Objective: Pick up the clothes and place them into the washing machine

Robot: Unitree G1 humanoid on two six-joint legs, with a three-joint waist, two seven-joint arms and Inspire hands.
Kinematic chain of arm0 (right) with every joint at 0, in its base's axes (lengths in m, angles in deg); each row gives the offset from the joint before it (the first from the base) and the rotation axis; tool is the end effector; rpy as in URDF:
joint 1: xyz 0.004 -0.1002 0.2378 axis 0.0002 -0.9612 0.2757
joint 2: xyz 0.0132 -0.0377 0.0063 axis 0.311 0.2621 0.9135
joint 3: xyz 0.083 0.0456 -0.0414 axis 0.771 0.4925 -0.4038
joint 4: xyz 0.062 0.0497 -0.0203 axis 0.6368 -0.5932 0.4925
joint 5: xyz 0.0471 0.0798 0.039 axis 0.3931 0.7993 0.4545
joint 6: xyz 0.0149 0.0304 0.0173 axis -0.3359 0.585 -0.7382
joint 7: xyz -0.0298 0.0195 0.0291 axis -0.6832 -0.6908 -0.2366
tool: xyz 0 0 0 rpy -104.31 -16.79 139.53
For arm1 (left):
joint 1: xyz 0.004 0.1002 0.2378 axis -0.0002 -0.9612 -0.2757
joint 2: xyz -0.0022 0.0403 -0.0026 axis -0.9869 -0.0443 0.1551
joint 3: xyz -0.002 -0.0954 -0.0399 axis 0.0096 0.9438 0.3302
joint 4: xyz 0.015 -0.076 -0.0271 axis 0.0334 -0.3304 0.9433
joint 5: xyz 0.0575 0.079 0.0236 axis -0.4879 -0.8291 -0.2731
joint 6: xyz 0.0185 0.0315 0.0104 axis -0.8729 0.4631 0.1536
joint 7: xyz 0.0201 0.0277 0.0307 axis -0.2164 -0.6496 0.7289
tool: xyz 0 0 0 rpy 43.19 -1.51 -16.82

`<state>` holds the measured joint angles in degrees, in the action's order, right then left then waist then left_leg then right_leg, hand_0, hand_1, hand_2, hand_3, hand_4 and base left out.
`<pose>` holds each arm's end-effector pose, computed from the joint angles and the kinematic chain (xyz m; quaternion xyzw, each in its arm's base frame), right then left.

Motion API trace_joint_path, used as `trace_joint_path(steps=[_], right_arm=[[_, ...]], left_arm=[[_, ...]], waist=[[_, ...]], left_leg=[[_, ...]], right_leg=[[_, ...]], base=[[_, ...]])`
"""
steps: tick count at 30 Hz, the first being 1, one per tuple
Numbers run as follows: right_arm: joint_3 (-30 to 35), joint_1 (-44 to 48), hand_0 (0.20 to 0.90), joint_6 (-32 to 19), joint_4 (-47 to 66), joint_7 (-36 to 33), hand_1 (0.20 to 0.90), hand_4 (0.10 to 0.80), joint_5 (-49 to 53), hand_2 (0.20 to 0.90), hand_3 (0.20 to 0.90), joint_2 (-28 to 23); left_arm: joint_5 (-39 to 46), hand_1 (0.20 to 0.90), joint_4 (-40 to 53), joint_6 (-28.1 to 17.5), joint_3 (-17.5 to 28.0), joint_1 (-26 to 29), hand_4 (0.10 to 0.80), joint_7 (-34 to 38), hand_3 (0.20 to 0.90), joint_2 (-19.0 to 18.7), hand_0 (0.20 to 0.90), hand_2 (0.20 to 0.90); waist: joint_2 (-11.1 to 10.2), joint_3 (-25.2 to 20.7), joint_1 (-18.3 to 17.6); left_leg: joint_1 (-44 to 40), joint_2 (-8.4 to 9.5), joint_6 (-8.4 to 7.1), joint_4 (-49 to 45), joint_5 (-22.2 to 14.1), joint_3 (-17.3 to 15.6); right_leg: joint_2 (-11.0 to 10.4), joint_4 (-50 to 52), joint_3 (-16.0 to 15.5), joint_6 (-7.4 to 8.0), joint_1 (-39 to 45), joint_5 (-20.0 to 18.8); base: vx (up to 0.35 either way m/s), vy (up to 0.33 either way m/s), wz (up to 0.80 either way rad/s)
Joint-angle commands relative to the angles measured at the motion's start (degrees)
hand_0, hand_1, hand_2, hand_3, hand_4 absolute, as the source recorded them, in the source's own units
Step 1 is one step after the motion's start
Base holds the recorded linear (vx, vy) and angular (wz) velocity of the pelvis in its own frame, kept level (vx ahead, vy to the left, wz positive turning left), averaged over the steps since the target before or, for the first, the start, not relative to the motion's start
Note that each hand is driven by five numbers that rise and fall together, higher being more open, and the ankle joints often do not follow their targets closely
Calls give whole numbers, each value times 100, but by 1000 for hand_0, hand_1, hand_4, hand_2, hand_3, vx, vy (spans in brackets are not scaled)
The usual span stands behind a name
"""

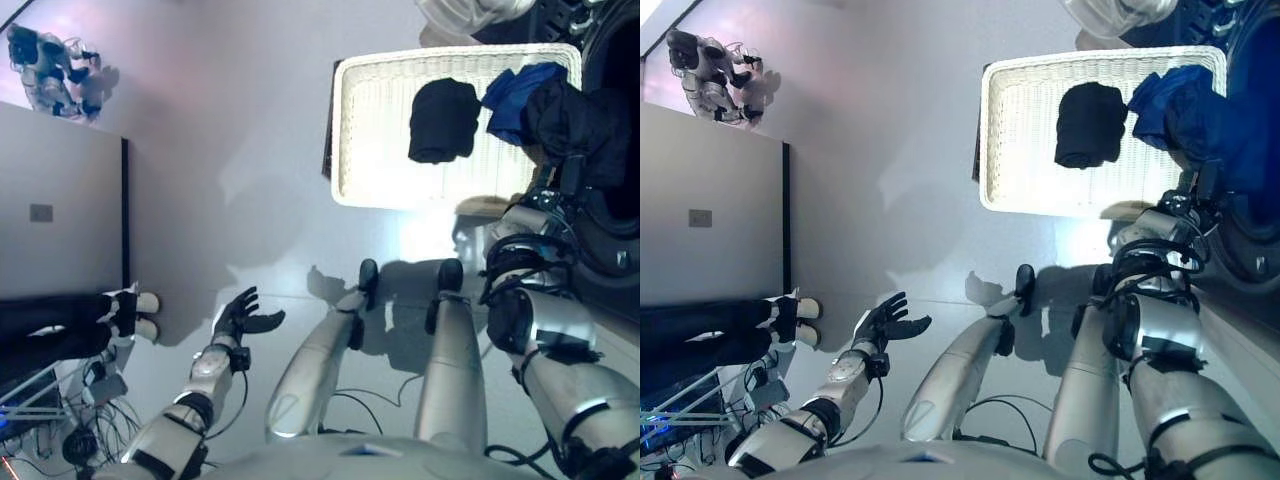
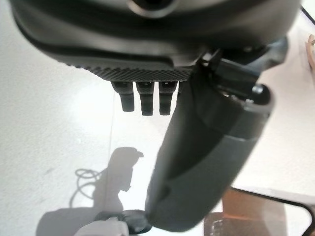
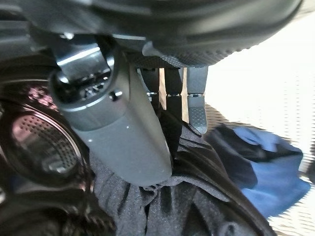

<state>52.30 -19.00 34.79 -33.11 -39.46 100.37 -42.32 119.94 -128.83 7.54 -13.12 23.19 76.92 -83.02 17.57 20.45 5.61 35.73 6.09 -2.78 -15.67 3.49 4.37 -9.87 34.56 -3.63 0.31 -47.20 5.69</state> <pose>0.3251 -0.2790 0.1297 0.5803 -0.1908 -0.4331 0.6627 0.1741 0.1920 -0.0806 -0.0197 0.3125 0.0588 0.9479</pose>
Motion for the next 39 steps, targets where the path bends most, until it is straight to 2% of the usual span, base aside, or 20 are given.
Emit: trace_joint_path(steps=[1, 5, 9, 12, 13, 18, 28, 34, 35, 36, 39], right_arm=[[-151, 530, 300, -608, 1014, 46, 300, 400, -279, 300, 300, -586], [-254, 975, 300, -640, 1012, -72, 300, 400, -388, 300, 300, -1152], [-651, 1482, 300, -505, 857, -115, 300, 400, -547, 300, 300, -1797], [-1047, 1791, 300, -338, 648, 1, 300, 400, -584, 300, 300, -2134], [-1206, 1889, 900, -263, 500, -57, 900, 800, -695, 900, 900, -2263], [-1320, 1981, 900, -107, 247, -28, 900, 800, -730, 900, 900, -2385], [-1274, 1631, 900, -26, 30, 267, 900, 800, -580, 900, 900, -1917], [-1485, 875, 900, 338, -101, 233, 900, 800, -1145, 900, 900, -1198], [-1481, 391, 900, 412, 174, 336, 900, 800, -1251, 900, 900, -757], [-1470, 347, 900, 408, 228, 303, 900, 800, -1281, 900, 900, -722], [-1768, -369, 900, 671, 343, 422, 900, 800, -1678, 900, 900, -283]], left_arm=[[63, 900, -153, -274, 4, -27, 800, 208, 900, -477, 900, 900], [-11, 900, -30, -289, -82, -316, 800, 167, 900, -473, 900, 900], [-69, 900, 61, -327, -107, -564, 800, 114, 900, -526, 900, 900], [-76, 900, 119, -333, -93, -638, 800, 64, 900, -546, 900, 900], [-79, 900, 132, -331, -106, -673, 800, 51, 900, -543, 900, 900], [-78, 900, 109, -357, -112, -753, 800, 52, 900, -422, 900, 900], [-14, 900, -57, -354, 54, -699, 800, 100, 900, -310, 900, 900], [20, 900, -243, -301, 170, -639, 800, 140, 900, -167, 900, 900], [11, 900, -301, -290, 178, -634, 800, 145, 900, -43, 900, 900], [12, 900, -299, -292, 180, -652, 800, 144, 900, -55, 900, 900], [73, 900, -296, -256, 343, -660, 800, 136, 900, 26, 900, 900]], waist=[[51, -467, 38], [305, -670, 222], [549, -817, 379], [654, -887, 459], [662, -917, 477], [742, -944, 466], [700, -872, 390], [443, -898, 248], [329, -942, 163], [337, -941, 163], [78, -1060, 44]], left_leg=[[642, 317, 64, -336, -43, -279], [347, 378, 83, -53, -58, -356], [-37, 455, 112, 256, -63, -410], [-261, 477, 128, 429, -51, -428], [-345, 480, 130, 508, -47, -415], [-500, 492, 154, 666, -14, -405], [-611, 356, 206, 824, 29, -518], [-920, 261, 216, 1065, 73, -549], [-1115, 252, 221, 1121, 27, -509], [-1121, 228, 219, 1141, 71, -510], [-1453, 173, 192, 1146, 13, -493]], right_leg=[[-12, 208, -333, 233, 329, 432], [-88, 121, -218, 291, 458, 477], [-105, 3, -126, 342, 646, 502], [-116, -169, -94, 368, 801, 474], [-117, -221, -80, 376, 844, 464], [-27, -400, -9, 342, 939, 439], [174, -859, 176, 279, 1081, 134], [330, -1394, 296, 270, 1503, -118], [369, -1574, 341, 264, 1762, -113], [393, -1645, 334, 258, 1791, -195], [436, -2077, 419, 261, 2298, -319]], base=[[92, 42, 1], [136, 80, -9], [132, 85, -6], [105, 42, -2], [64, 14, -5], [47, 11, -8], [13, 15, -12], [28, 2, -18], [73, 1, -22], [95, -8, -24], [99, -44, -24]])
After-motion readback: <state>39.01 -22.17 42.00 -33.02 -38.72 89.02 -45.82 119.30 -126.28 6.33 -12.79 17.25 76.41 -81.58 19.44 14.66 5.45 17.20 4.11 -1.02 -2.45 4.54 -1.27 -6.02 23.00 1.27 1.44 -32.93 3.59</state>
